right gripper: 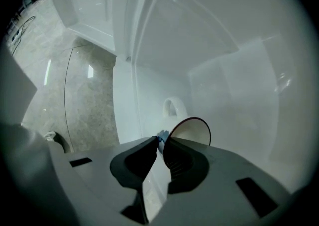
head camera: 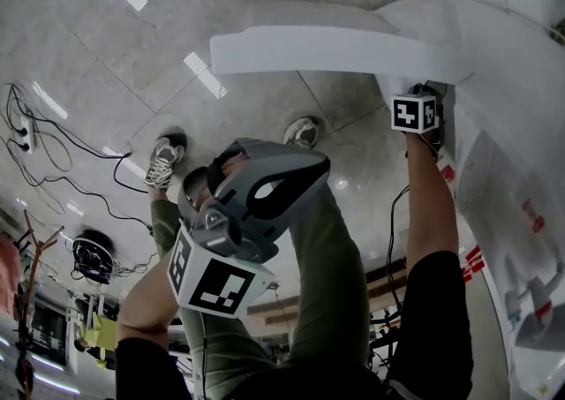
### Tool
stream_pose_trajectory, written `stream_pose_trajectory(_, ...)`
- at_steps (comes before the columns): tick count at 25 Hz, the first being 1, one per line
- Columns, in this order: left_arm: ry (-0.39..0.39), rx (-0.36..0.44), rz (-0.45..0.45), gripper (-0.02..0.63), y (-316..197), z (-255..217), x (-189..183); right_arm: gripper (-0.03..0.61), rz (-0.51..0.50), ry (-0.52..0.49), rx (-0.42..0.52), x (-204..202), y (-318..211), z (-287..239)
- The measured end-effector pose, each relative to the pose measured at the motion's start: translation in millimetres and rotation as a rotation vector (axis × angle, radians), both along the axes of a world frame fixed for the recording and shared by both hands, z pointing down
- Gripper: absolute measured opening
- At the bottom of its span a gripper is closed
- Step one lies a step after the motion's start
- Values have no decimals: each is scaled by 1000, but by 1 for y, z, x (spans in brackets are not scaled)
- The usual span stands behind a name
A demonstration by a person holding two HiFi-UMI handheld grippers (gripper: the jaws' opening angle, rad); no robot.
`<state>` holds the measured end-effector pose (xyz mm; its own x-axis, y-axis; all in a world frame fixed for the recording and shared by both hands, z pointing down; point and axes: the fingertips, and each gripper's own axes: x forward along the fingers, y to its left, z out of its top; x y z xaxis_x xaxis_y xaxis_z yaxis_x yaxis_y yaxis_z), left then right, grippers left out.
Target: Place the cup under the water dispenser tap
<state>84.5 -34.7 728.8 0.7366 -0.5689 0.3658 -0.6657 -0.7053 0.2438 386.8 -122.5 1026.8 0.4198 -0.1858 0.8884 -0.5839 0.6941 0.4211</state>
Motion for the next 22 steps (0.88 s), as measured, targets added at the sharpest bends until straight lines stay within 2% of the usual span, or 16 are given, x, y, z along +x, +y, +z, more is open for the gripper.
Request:
stream_pose_trajectory(9,8,20,31,20,2,-27,6,67,65,-97,18,-22,23,-25)
stream_pose_trajectory(16,23,67,111,20,14,-82,2,66,145,-201,40,-57,59,-82)
stream_pose_trajectory(22,6,85,148,20,31,-128,-25,66,172,-284,47,-101,90,-135)
